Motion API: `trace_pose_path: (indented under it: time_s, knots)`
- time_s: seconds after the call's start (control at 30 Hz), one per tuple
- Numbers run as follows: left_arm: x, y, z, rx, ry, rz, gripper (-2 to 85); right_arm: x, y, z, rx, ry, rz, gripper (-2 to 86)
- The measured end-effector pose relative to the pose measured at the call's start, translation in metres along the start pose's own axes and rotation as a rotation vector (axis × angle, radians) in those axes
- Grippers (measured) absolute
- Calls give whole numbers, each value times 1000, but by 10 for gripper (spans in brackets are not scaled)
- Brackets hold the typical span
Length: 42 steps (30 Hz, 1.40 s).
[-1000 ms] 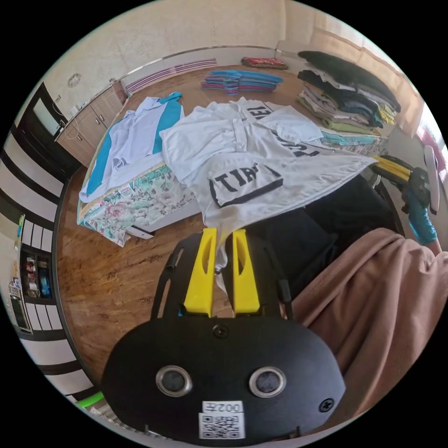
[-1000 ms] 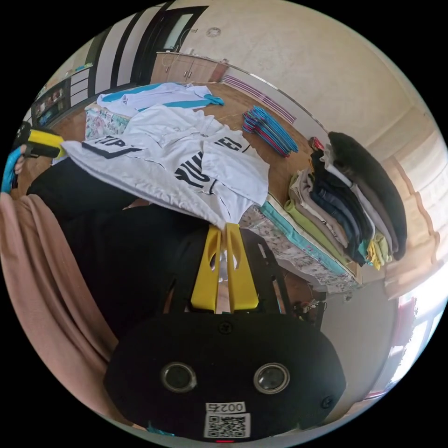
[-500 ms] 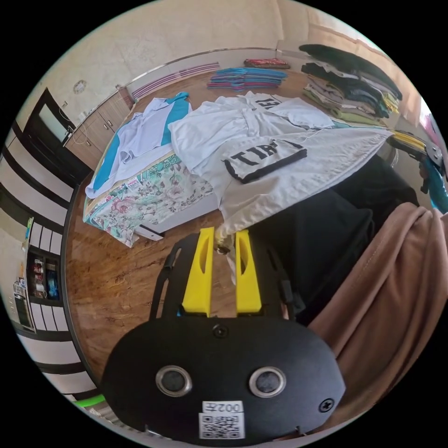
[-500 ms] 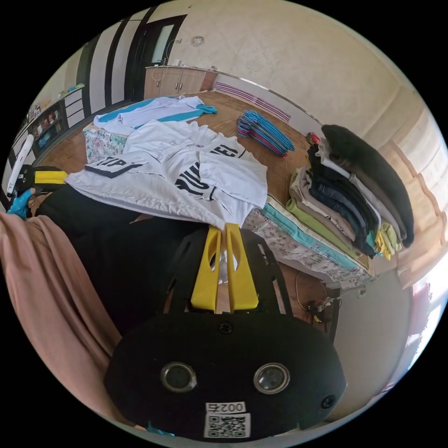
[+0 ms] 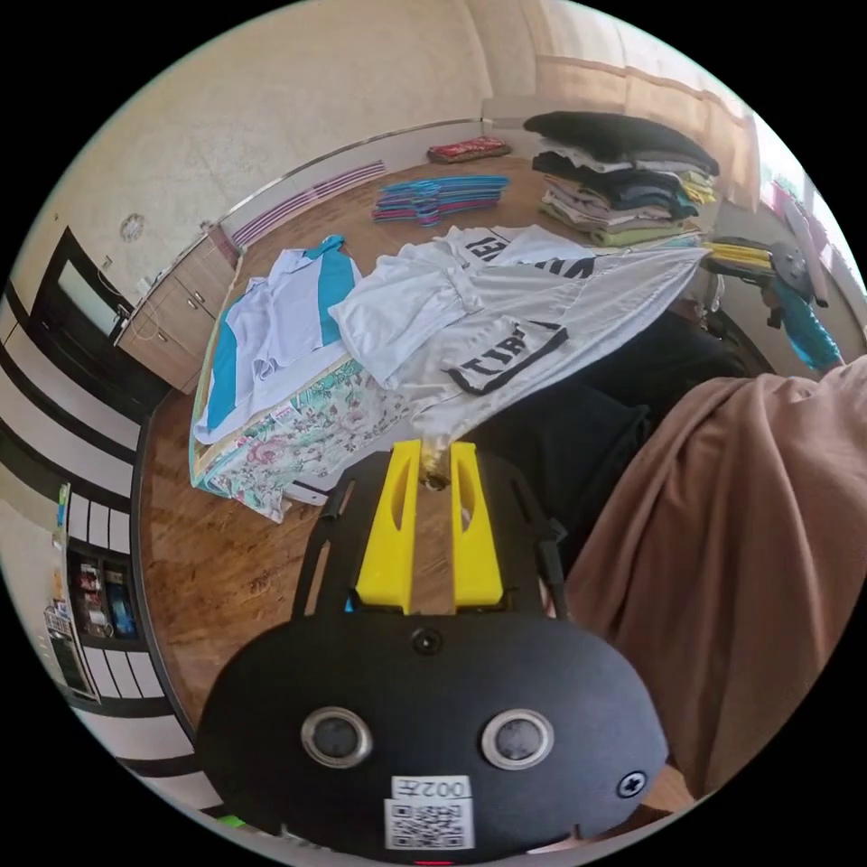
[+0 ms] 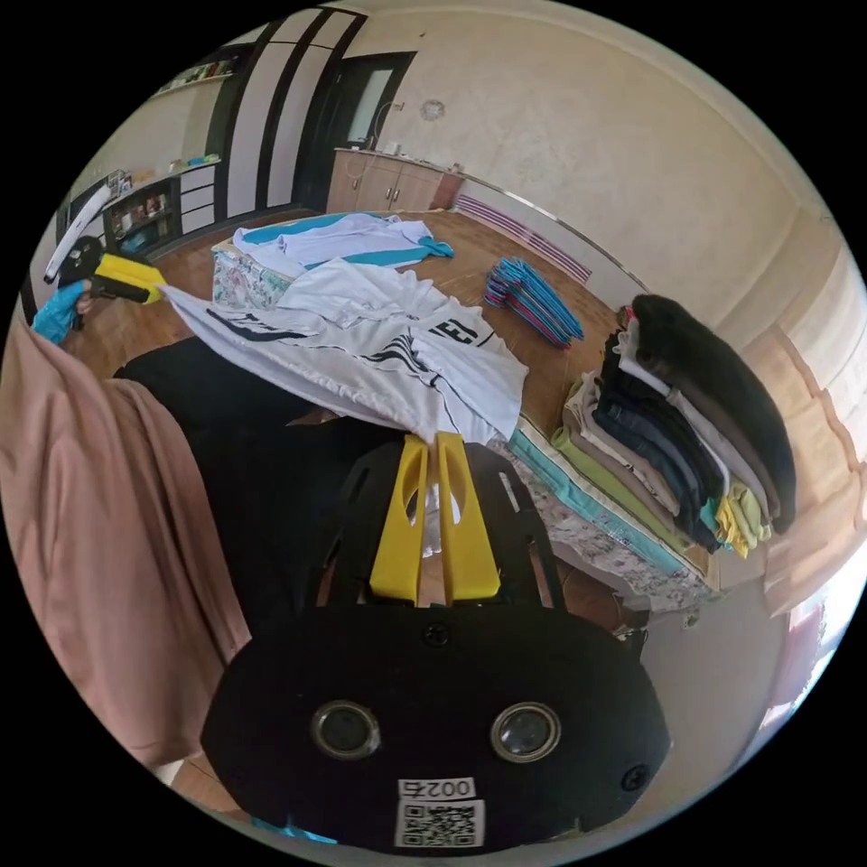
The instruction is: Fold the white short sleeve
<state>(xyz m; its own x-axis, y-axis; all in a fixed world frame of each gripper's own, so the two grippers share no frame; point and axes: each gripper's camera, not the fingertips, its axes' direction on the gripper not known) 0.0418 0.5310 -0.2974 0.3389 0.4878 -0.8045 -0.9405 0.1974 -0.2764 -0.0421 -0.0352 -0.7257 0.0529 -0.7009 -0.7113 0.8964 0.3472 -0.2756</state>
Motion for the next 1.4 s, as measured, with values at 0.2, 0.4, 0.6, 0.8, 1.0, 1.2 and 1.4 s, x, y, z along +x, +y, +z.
trace_pose_path:
  time_s: [0.2,0.4,0.6,0.8,1.0,1.2,1.4]
  knots:
    - [2,2,12,-103,62,69,57,8,6,12,-67,-129,-82,-8]
    - [5,10,41,-114,102,24,57,14,9,40,-106,-160,-47,0]
    - [10,2,45,-50,68,98,22,23,12,66,-152,-161,4,53]
    - [1,-8,38,-4,76,90,-9,34,14,83,-168,-128,27,54]
    - [-17,-27,16,41,55,53,-10,40,12,97,-179,-86,23,8]
    - [-33,-68,-15,101,21,55,-10,57,-17,79,-68,39,7,-7]
    - [-63,-146,-35,143,-44,72,-10,93,-78,67,57,125,-13,-8]
